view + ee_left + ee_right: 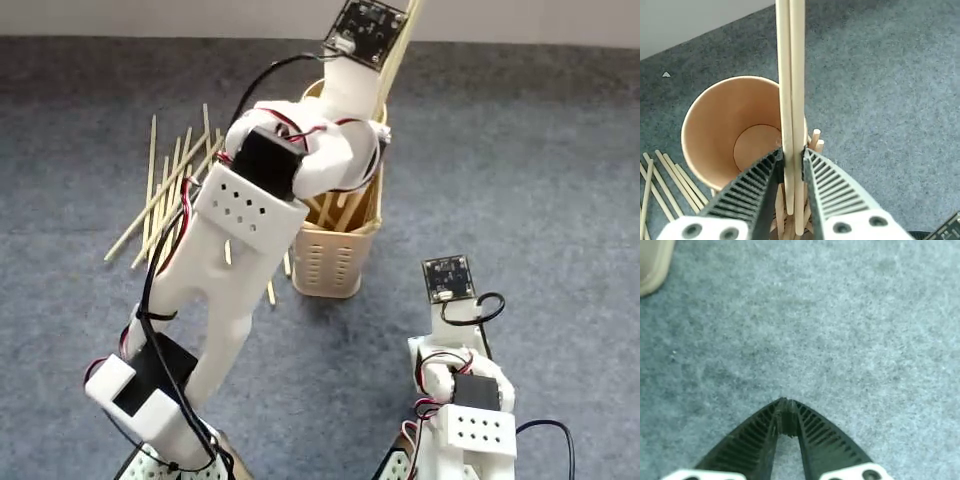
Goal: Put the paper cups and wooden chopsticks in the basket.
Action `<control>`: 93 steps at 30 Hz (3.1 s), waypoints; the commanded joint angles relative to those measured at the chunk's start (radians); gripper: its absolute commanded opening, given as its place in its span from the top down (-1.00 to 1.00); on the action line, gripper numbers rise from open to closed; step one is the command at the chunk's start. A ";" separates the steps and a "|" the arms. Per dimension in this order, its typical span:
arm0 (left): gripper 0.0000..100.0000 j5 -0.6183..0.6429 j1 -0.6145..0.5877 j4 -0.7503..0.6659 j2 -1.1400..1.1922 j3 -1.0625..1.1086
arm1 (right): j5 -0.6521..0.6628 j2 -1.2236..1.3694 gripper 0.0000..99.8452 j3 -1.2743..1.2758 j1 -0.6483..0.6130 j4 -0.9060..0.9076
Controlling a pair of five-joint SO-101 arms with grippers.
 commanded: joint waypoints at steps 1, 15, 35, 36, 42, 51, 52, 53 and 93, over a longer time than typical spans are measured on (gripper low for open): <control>0.99 -0.012 0.007 -0.031 -0.065 0.031 | 0.009 -0.010 0.99 -0.002 -0.007 -0.015; 0.70 -0.075 0.005 -0.299 -0.545 0.588 | 0.009 -0.010 0.99 -0.002 -0.008 -0.015; 0.70 -0.345 -0.702 -0.072 -0.209 0.639 | 0.009 -0.010 0.99 -0.002 -0.008 -0.015; 0.70 -0.371 -0.708 -0.049 -0.137 0.621 | 0.009 -0.010 0.99 -0.002 -0.008 -0.015; 0.57 -0.466 -0.722 0.064 0.214 0.367 | 0.009 -0.010 0.99 -0.002 -0.008 -0.015; 0.58 -0.477 -0.754 0.164 0.591 0.035 | 0.009 -0.010 0.99 -0.002 -0.008 -0.015; 0.59 -0.479 -0.765 0.164 0.624 0.010 | 0.009 -0.010 0.99 -0.002 -0.008 -0.015; 0.62 -0.479 -0.776 0.164 0.657 -0.016 | 0.009 -0.010 0.99 -0.002 -0.008 -0.015; 0.99 -0.133 -0.096 0.423 -0.047 -0.682 | 0.009 -0.010 0.99 -0.002 -0.007 -0.015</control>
